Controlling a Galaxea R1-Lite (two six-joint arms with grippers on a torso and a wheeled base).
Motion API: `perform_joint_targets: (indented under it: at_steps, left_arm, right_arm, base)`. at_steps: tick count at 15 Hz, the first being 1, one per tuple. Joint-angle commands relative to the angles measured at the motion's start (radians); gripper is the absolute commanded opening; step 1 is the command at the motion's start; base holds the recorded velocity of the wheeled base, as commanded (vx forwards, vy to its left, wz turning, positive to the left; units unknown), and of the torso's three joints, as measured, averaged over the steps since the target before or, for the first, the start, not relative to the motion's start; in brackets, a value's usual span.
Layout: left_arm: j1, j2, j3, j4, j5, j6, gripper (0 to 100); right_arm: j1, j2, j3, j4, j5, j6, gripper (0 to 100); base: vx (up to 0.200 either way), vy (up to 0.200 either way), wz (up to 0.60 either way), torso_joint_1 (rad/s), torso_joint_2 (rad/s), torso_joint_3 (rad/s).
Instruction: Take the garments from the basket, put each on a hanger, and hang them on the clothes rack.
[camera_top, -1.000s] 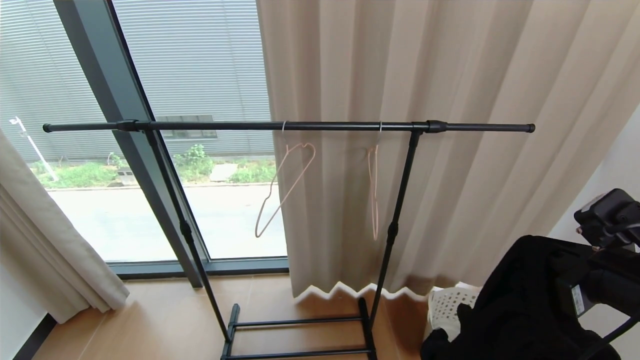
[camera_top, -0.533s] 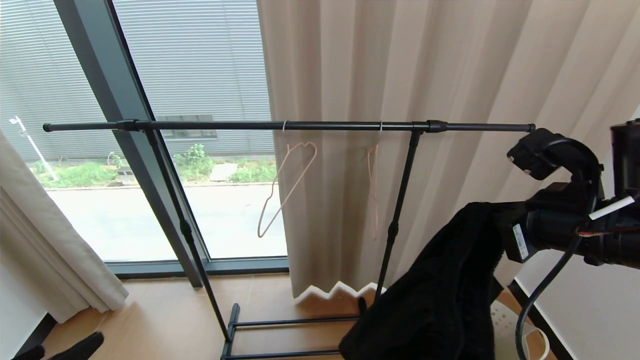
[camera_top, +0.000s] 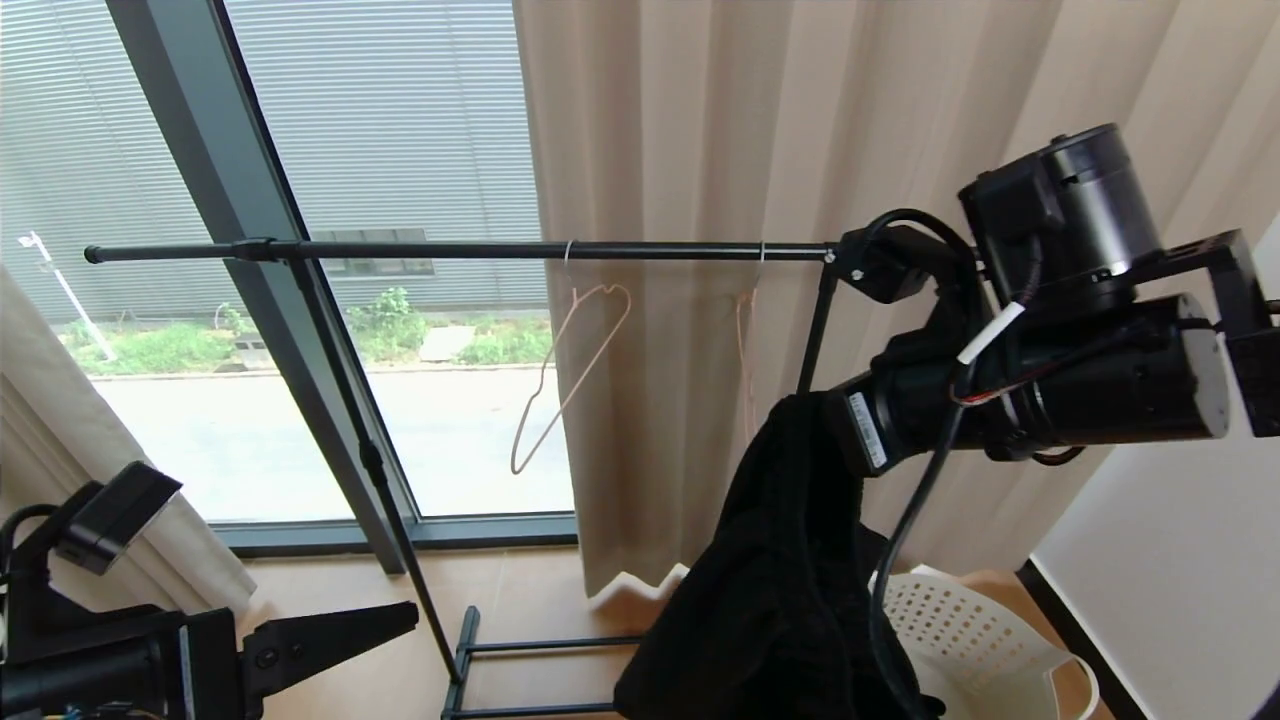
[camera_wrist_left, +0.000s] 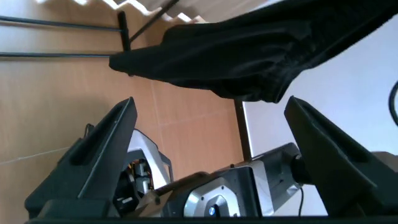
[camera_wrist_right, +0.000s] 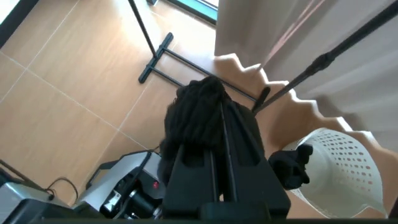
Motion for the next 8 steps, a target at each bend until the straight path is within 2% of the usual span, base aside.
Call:
perform_joint_targets:
  at_steps: [1, 2, 5, 8]
  left_arm:
    - [-0.074, 0.130, -0.083, -0.002, -0.007, -0.020, 100]
    - [-0.091, 0.196, -0.132, -0.003, -0.005, -0.021, 100]
    - [-0.140, 0.359, -0.260, -0.023, 0.015, -0.023, 100]
    - [-0.196, 0.457, -0.335, -0.049, 0.078, -0.023, 100]
  right_arm:
    - [0.085, 0.190, -0.159, -0.003, -0.114, 0.073, 0]
    - [0.085, 0.247, -0.231, -0.001, -0.131, 0.082, 0]
    - [0.085, 0.326, -0.337, 0.004, -0.165, 0.081, 0]
    - [0.087, 0.371, -0.368, -0.001, -0.217, 0.082, 0]
  base:
    - [0.000, 0.000, 0.00, 0.000, 0.00, 0.000]
    - [0.000, 0.000, 0.00, 0.000, 0.00, 0.000]
    - [0.000, 0.000, 0.00, 0.000, 0.00, 0.000]
    - [0.000, 0.000, 0.00, 0.000, 0.00, 0.000]
